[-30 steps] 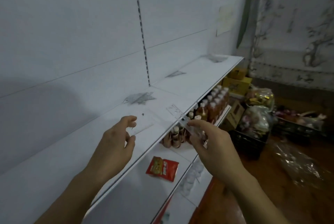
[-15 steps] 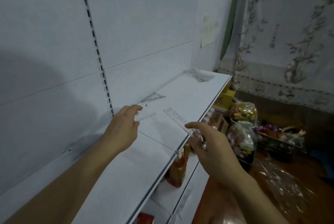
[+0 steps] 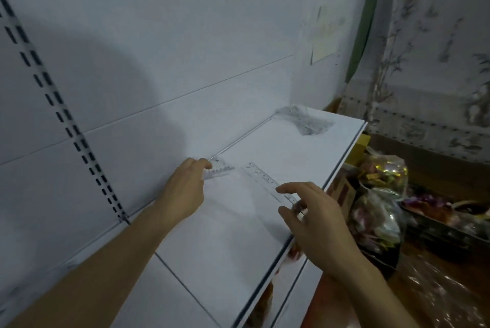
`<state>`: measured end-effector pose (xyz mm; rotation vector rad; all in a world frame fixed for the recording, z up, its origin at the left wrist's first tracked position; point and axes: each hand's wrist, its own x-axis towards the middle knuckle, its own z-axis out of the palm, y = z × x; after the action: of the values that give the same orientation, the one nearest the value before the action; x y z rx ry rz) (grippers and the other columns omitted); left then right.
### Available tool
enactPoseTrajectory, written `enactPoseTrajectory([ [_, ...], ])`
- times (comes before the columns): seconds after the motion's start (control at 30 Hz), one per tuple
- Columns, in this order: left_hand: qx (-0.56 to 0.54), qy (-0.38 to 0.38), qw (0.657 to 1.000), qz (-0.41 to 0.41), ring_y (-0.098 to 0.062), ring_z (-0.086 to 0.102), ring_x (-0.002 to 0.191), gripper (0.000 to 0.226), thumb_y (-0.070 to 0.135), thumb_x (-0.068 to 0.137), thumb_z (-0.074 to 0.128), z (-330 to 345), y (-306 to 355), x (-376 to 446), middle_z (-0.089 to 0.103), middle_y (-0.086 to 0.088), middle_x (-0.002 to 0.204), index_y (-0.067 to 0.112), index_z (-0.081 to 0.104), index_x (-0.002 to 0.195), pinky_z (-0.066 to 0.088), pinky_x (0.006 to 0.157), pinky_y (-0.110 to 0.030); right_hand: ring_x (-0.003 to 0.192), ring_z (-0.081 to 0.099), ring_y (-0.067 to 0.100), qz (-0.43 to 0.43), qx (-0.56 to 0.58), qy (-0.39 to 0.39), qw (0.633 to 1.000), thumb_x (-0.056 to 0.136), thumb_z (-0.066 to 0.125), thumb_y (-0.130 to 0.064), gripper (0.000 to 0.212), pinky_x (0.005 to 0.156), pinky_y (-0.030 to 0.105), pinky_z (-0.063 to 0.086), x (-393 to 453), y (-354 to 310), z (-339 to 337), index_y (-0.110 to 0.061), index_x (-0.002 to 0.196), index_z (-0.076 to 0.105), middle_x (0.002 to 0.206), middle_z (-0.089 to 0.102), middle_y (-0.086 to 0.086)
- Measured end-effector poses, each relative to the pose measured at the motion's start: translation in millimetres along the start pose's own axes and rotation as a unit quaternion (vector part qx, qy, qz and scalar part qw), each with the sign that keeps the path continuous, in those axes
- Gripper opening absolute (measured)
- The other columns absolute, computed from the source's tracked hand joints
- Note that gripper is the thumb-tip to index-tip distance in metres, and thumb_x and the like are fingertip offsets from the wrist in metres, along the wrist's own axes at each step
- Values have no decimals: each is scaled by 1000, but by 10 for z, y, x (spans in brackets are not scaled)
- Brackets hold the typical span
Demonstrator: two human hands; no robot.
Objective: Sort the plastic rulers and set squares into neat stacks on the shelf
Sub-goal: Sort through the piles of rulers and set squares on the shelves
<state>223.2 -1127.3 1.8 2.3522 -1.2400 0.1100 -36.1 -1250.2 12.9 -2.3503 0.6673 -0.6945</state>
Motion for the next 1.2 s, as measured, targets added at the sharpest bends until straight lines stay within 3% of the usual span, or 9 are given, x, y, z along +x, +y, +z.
enactPoseTrajectory([
  [0.13, 13, 20, 999, -20, -32, 61, 101, 44, -12, 78, 56, 148, -9, 209, 58, -10, 112, 13, 64, 113, 51, 89, -43, 91, 59, -1, -35, 2, -31, 999, 95, 68, -28, 30, 73, 7, 44, 502, 413, -3, -41, 121, 60, 116, 54, -26],
  [0.3, 56, 57, 994, -69, -31, 61, 96, 38, -3, 76, 63, 320, 198, 483, 60, -8, 109, 13, 68, 110, 51, 85, -36, 91, 59, -2, -60, 8, -59, 996, 94, 69, -26, 29, 77, 7, 42, 1268, 945, -161, -39, 120, 62, 115, 55, -25],
  [0.43, 55, 72, 993, -81, -21, 55, 105, 39, 6, 83, 61, 581, 629, 889, 55, 1, 117, 20, 62, 119, 50, 91, -39, 89, 62, 3, -54, 4, -52, 997, 94, 69, -27, 28, 85, 19, 49, 1828, 1323, -327, -36, 119, 64, 111, 63, -17],
  [0.5, 39, 68, 994, -76, -19, 54, 109, 38, 10, 86, 59, 780, 891, 1125, 54, 3, 120, 22, 60, 122, 49, 94, -41, 93, 63, 5, -30, 0, -35, 999, 93, 70, -29, 25, 87, 25, 53, 2109, 1539, -446, -35, 118, 66, 108, 68, -12],
  [0.63, 23, 27, 996, -85, -19, 52, 116, 36, 21, 90, 57, 1164, 1213, 1558, 52, 5, 127, 26, 56, 126, 46, 97, -42, 98, 66, 11, 5, -14, -2, 1000, 93, 70, -30, 24, 90, 25, 51, 2687, 1890, -643, -31, 117, 70, 114, 72, -8],
  [0.8, 64, 9, 990, -125, -16, 48, 120, 36, 29, 94, 51, 1378, 1307, 1775, 49, 9, 130, 27, 55, 129, 43, 99, -40, 102, 66, 19, -47, -67, -69, 994, 92, 69, -33, 30, 91, 32, 53, 3275, 1972, -637, -30, 122, 68, 119, 72, -3],
  [0.97, 77, 17, 988, -131, -16, 48, 119, 34, 27, 94, 54, 1399, 1311, 1775, 50, 9, 129, 26, 57, 127, 42, 97, -36, 103, 66, 19, -53, -19, -88, 995, 94, 66, -40, 31, 92, 34, 54, 3335, 1992, -678, -32, 123, 68, 123, 70, -6],
  [1.1, 77, 13, 988, -130, -18, 49, 118, 32, 25, 93, 56, 1403, 1326, 1819, 53, 6, 129, 23, 59, 125, 43, 98, -35, 111, 64, 16, -80, -7, -90, 993, 97, 63, -34, 26, 97, 28, 47, 3125, 2112, -738, -29, 122, 68, 125, 69, -8],
  [1.2, 52, 10, 990, -128, -16, 52, 120, 34, 22, 93, 57, 1381, 1320, 1812, 54, 6, 131, 21, 59, 128, 40, 99, -27, 117, 61, 15, -130, -1, -112, 985, 97, 63, -30, 28, 103, 31, 47, 2964, 2067, -745, -26, 124, 68, 129, 67, -8],
])
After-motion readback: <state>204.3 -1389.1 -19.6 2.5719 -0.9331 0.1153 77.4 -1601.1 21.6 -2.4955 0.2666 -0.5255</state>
